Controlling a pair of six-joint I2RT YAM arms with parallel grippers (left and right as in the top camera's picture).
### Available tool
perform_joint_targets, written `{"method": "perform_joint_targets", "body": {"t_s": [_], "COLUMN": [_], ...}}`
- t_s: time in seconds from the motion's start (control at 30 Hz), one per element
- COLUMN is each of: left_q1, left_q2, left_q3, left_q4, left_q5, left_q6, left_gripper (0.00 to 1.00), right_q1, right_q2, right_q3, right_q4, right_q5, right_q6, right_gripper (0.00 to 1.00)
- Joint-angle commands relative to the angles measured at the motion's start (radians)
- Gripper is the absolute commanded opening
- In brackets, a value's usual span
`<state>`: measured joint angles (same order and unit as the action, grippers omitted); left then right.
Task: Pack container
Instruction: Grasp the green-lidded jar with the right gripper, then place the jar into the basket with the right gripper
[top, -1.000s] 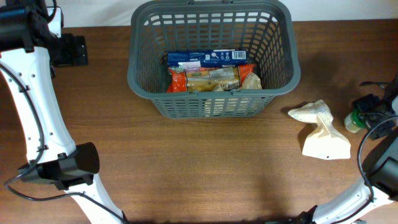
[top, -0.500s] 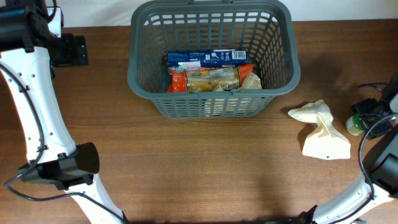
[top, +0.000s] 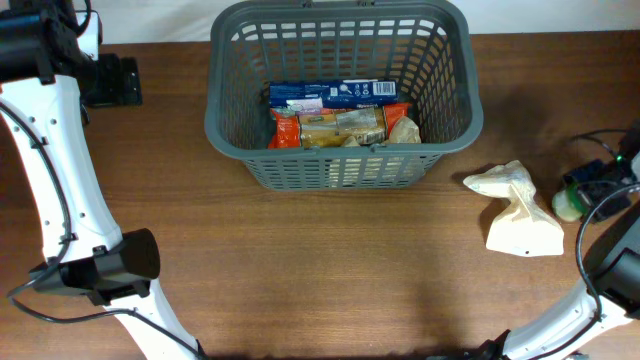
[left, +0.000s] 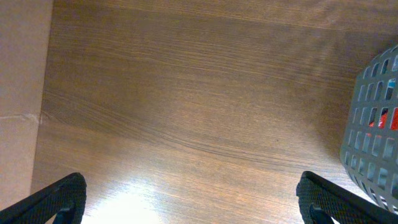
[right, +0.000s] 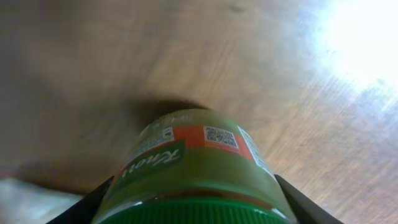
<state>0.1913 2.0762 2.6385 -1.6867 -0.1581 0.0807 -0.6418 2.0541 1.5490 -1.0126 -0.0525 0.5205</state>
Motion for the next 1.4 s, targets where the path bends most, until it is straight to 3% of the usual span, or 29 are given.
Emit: {"method": "perform_joint_targets", "body": {"t_s": [0.0,0.2,0.3,0.47,0.57,0.97,1.0,1.07,1.17,1.27,1.3,1.37], "left_q1": [0.003,0.003,0.003,0.003,0.003,0.003,0.003,0.003,0.003,0.003,0.003,0.003], "left_q2": [-0.016,-0.016,-0.016,-0.016,-0.016,-0.016,-0.016,-0.016,-0.016,-0.016,-0.016,-0.016], "left_q3": [-0.002,-0.002,-0.002,-0.002,-0.002,-0.002,-0.002,-0.002,-0.002,-0.002,-0.002,-0.002], "left_q4": [-0.001,0.0,0.0,0.0,0.0,0.0,0.0,0.0,0.0,0.0,-0.001,-0.001], "left_q5": [-0.007,-0.007,-0.007,-0.007,-0.007,-0.007,-0.007,-0.007,-0.007,-0.007,-0.007,-0.007], "left_q6": [-0.018,-0.018,-0.018,-0.018,-0.018,-0.018,-0.018,-0.018,-0.018,-0.018,-0.018,-0.018], "left_gripper": [0.99,0.99,0.99,0.99,0.99,0.99,0.99,0.99,0.99,0.99,0.99,0.99], "right_q1": [0.011,0.184,0.464,0.753,0.892,0.961,0.961,0.962,0.961,0.961,0.961,0.961], "right_q2": [-0.166,-0.436,-0.573,-0.544,-0.417,0.066,0.078,0.064,-0.015,-0.121,-0.164,-0.214], "right_q3": [0.129,0.362,0.445,0.439,0.435,0.435,0.435,0.436,0.465,0.537,0.571,0.597], "right_q4": [-0.01,-0.026,0.046,0.063,0.059,0.024,0.015,0.007,-0.009,-0.031,-0.031,-0.032], "right_q5": [-0.201,-0.388,-0.373,-0.223,-0.151,-0.066,-0.067,-0.061,0.045,0.073,0.076,0.076], "right_q6": [-0.119,-0.301,-0.375,-0.375,-0.375,-0.374,-0.373,-0.371,-0.371,-0.375,-0.375,-0.376], "right_gripper": [0.48,0.22,0.04,0.04,0.04,0.04,0.26,0.51,0.62,0.85,0.96,0.99]}}
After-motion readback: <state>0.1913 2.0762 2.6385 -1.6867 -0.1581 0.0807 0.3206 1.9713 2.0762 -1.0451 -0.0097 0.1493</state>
